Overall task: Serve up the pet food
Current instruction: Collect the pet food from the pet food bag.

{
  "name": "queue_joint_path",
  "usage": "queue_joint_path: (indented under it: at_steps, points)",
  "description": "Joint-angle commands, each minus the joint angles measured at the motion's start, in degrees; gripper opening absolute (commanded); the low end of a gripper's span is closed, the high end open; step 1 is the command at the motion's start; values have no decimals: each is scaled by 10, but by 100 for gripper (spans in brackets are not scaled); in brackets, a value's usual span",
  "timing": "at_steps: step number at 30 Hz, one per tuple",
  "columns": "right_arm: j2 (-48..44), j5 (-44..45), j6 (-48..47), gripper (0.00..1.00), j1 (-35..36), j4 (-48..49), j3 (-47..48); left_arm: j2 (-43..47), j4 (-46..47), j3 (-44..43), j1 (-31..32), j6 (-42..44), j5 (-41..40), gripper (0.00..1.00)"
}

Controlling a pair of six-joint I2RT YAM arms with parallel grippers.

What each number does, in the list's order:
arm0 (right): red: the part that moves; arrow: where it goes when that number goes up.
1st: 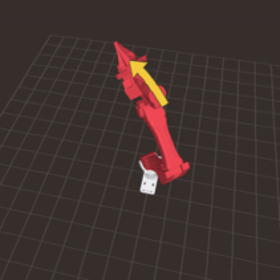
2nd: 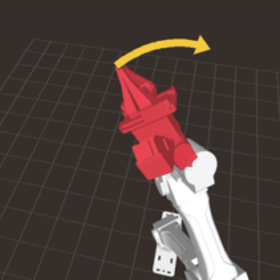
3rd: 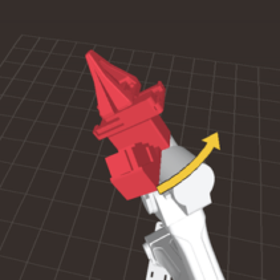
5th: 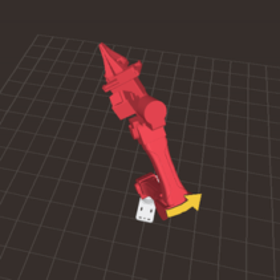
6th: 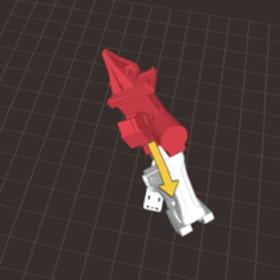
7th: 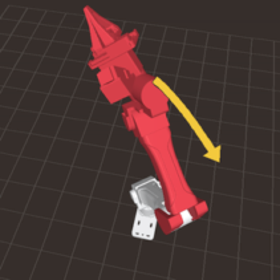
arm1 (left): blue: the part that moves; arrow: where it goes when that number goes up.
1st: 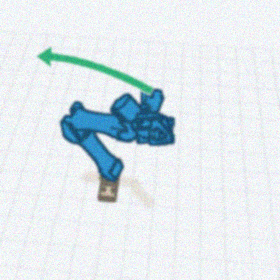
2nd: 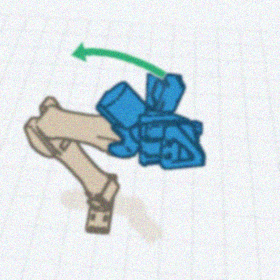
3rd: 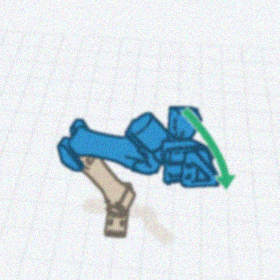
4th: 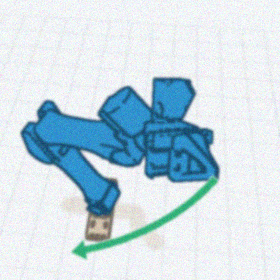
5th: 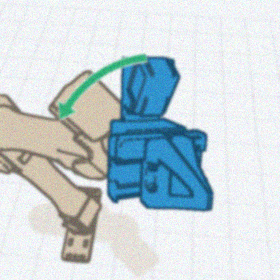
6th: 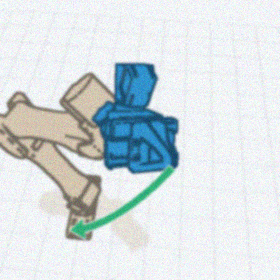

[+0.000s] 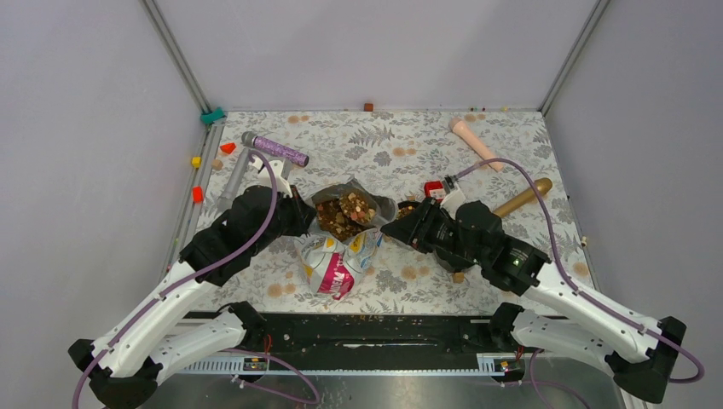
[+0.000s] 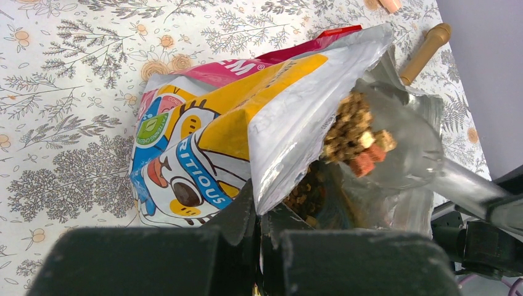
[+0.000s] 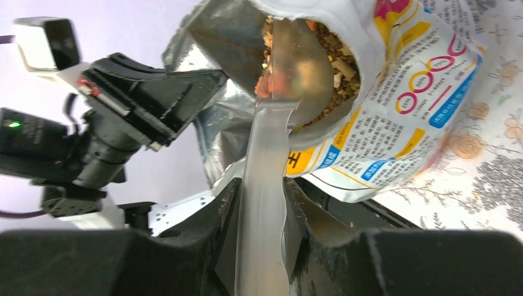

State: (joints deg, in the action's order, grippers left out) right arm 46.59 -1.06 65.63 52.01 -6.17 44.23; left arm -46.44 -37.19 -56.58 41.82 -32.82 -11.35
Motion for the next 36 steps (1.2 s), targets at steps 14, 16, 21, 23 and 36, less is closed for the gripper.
queue_joint_path:
  at_steps: [14, 16, 21, 23, 36]
  points:
    - [-20, 32, -92, 0, 5, -125, 68, 21, 59, -6, -1, 2, 1, 0]
    - [-58, 67, -78, 0, 5, -85, 25, 19, 59, -6, 0, 2, 1, 0]
    - [-43, -32, -77, 0, 6, -73, 15, 10, 59, -5, 0, 2, -2, 0]
    - [-47, -49, -65, 0, 6, -41, 0, 6, 57, -8, 0, 1, 4, 0]
    - [-151, 13, 44, 0, 4, 133, -140, 14, 60, -6, 0, 0, 11, 0]
